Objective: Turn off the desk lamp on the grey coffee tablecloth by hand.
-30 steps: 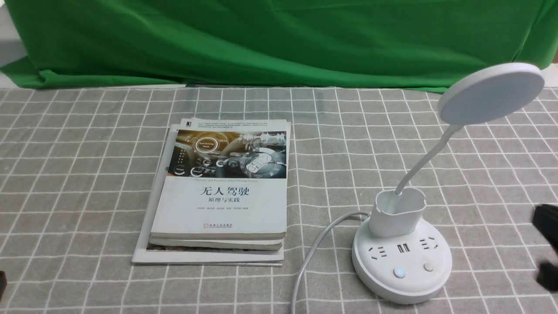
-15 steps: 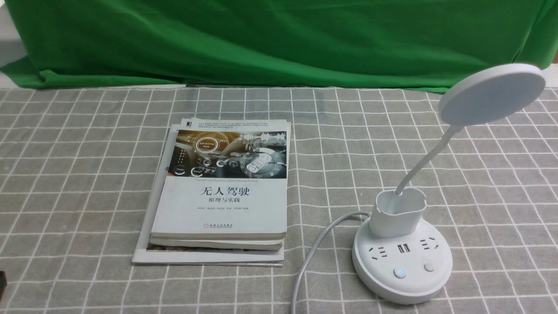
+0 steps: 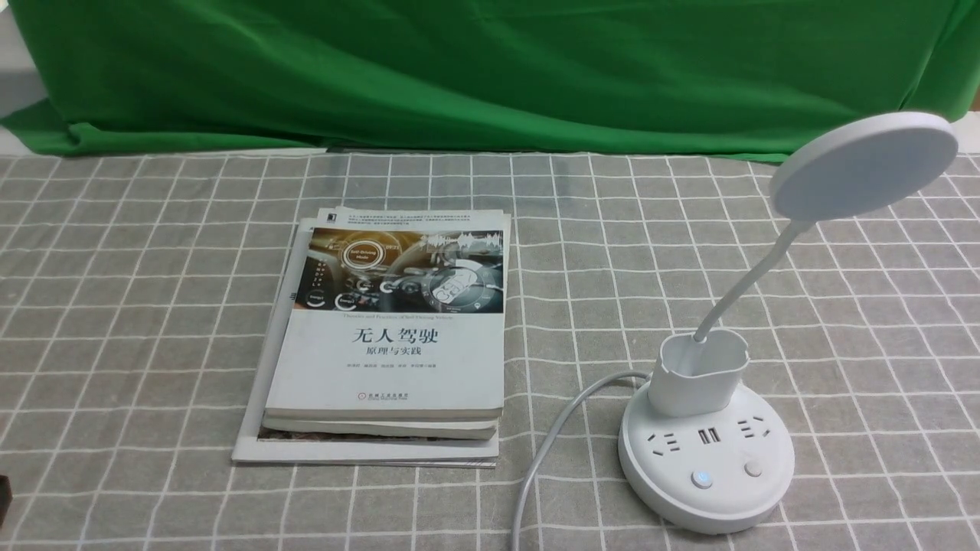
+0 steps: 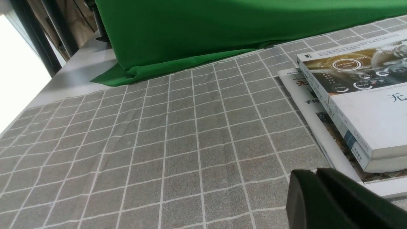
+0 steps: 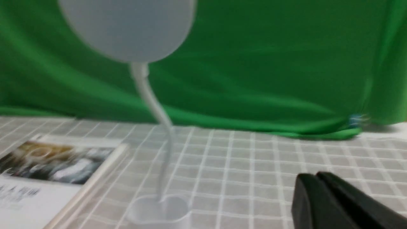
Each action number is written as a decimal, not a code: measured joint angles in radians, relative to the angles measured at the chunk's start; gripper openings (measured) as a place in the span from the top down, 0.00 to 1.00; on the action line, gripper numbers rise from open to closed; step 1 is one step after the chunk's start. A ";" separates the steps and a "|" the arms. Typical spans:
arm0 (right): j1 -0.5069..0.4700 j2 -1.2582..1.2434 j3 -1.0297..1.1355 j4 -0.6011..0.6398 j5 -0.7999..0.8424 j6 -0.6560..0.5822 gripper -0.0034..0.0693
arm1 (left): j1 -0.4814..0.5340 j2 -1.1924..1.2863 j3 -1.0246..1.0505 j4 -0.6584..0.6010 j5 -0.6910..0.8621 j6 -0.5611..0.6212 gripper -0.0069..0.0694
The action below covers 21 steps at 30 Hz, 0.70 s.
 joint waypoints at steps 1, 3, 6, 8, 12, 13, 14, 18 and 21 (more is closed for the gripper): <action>-0.012 -0.015 0.018 0.000 -0.007 0.000 0.90 | 0.000 0.000 0.000 0.000 0.000 0.000 0.88; -0.034 -0.067 0.085 0.000 -0.039 0.000 0.90 | 0.000 0.000 0.000 0.000 0.000 0.000 0.88; -0.048 -0.144 0.155 0.000 0.012 0.001 0.90 | 0.000 0.000 0.000 0.000 0.000 0.000 0.88; -0.048 -0.151 0.159 0.000 0.096 0.003 0.90 | 0.000 0.000 0.000 0.000 0.000 0.000 0.88; -0.048 -0.151 0.165 0.000 0.139 0.019 0.90 | 0.000 0.000 0.000 0.000 0.000 0.000 0.88; -0.048 -0.151 0.165 0.000 0.139 0.020 0.90 | 0.000 0.000 0.000 0.000 0.000 0.000 0.88; -0.048 -0.151 0.165 0.000 0.137 0.020 0.90 | 0.000 0.000 0.000 0.000 0.000 0.000 0.88; -0.048 -0.151 0.165 0.000 0.135 0.020 0.90 | 0.000 0.000 0.000 0.000 0.000 0.000 0.88; -0.048 -0.151 0.165 0.000 0.135 0.020 0.90 | 0.000 0.000 0.000 0.000 0.000 0.000 0.88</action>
